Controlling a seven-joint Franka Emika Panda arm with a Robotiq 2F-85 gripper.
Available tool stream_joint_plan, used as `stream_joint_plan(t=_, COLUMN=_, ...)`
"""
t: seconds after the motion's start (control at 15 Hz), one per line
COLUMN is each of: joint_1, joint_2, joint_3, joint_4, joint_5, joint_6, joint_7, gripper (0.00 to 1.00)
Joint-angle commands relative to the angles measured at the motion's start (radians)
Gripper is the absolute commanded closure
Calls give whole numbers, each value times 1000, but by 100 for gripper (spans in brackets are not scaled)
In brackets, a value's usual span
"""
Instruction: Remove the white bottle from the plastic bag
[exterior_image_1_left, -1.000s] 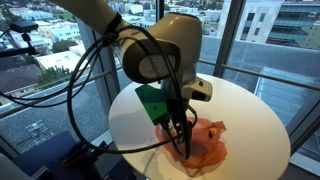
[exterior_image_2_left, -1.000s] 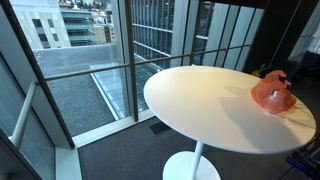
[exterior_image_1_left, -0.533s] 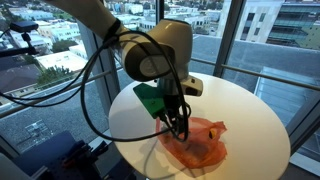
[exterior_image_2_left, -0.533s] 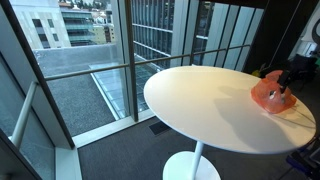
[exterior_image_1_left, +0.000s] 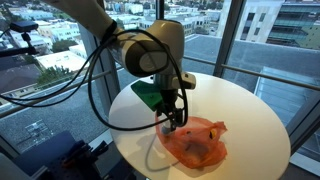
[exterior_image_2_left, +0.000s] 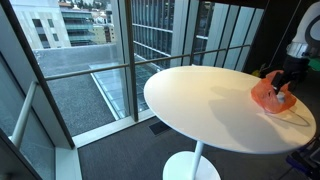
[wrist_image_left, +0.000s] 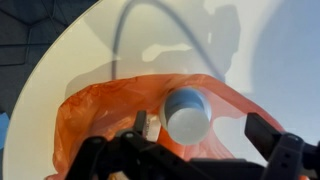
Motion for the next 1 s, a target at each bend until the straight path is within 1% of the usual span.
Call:
stream_joint_plan(t=0.0, joint_1=4, joint_2=40, joint_3=6, joint_4=37, joint_5=-26, joint_6=15, joint_7=28, gripper=0)
stream_joint_plan(t=0.47, joint_1=5, joint_2=95, joint_3=2, joint_4=83, joint_5=-28, joint_6=31, joint_7=31, gripper=0)
stream_joint_plan(t=0.53, joint_1=6, joint_2=99, joint_3=3, joint_4=86, joint_5=-27, joint_6=29, joint_7=30, gripper=25)
stream_joint_plan(t=0.6, joint_1=7, joint_2=99, joint_3=3, joint_4=87, joint_5=-29, joint_6=26, joint_7=31, gripper=28)
stream_joint_plan(t=0.67, joint_1=8, joint_2=97, joint_3=2, joint_4=86, joint_5=-31, joint_6=19, joint_7=33, gripper=34)
stream_joint_plan(t=0.73, joint_1=9, joint_2=90, joint_3=1, joint_4=80, joint_5=-38, joint_6=14, joint_7=38, gripper=43)
stream_joint_plan(t=0.93, joint_1=10, joint_2=75, joint_3=0, joint_4=68, joint_5=-54, joint_6=4, joint_7=43, gripper=45)
